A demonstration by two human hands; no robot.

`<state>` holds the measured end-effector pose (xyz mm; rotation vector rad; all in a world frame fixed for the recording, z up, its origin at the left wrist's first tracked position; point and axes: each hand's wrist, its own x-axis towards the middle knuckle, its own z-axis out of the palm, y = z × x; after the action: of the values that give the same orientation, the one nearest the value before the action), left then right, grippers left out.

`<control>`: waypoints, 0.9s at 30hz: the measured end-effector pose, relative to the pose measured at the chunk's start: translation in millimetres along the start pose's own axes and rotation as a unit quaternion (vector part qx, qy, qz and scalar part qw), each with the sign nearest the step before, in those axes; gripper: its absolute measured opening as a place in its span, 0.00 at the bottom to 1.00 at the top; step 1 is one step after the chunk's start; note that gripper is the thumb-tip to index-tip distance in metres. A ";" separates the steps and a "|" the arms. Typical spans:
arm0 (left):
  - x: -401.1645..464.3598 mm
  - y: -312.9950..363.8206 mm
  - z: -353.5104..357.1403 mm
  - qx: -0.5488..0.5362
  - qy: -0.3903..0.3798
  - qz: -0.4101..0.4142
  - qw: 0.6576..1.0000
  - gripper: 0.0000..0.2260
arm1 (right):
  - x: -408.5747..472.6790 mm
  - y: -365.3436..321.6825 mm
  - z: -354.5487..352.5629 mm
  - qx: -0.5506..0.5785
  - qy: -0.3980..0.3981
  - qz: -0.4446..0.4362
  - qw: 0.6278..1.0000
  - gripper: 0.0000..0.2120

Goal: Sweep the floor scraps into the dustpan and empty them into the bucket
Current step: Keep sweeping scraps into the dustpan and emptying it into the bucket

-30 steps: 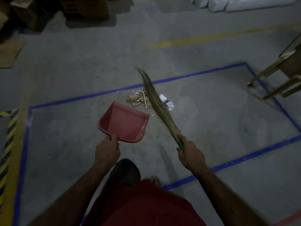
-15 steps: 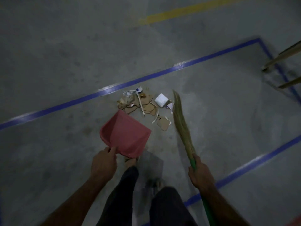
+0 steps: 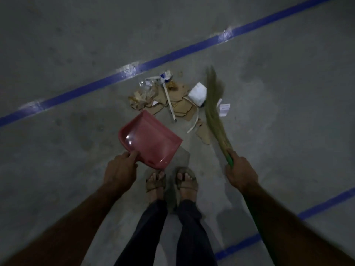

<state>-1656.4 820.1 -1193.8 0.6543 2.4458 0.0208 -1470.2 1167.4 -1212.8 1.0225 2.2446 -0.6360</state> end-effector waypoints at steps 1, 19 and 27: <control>1.1 0.1 1.1 0.000 0.000 -0.005 1.000 0.18 | -9.2 -0.2 4.0 0.006 -0.006 -0.008 1.000 0.27; -10.2 8.0 35.4 -0.038 0.003 -0.022 0.999 0.18 | -36.6 59.3 25.0 0.083 -0.061 0.044 0.994 0.30; -19.8 6.9 37.3 -0.022 0.001 -0.027 0.999 0.19 | -80.6 28.9 40.9 0.147 -0.028 -0.060 0.987 0.32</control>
<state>-1618.6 812.1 -1212.4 0.5690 2.4561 0.0544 -1391.8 1118.0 -1192.6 0.9967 2.2175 -1.0612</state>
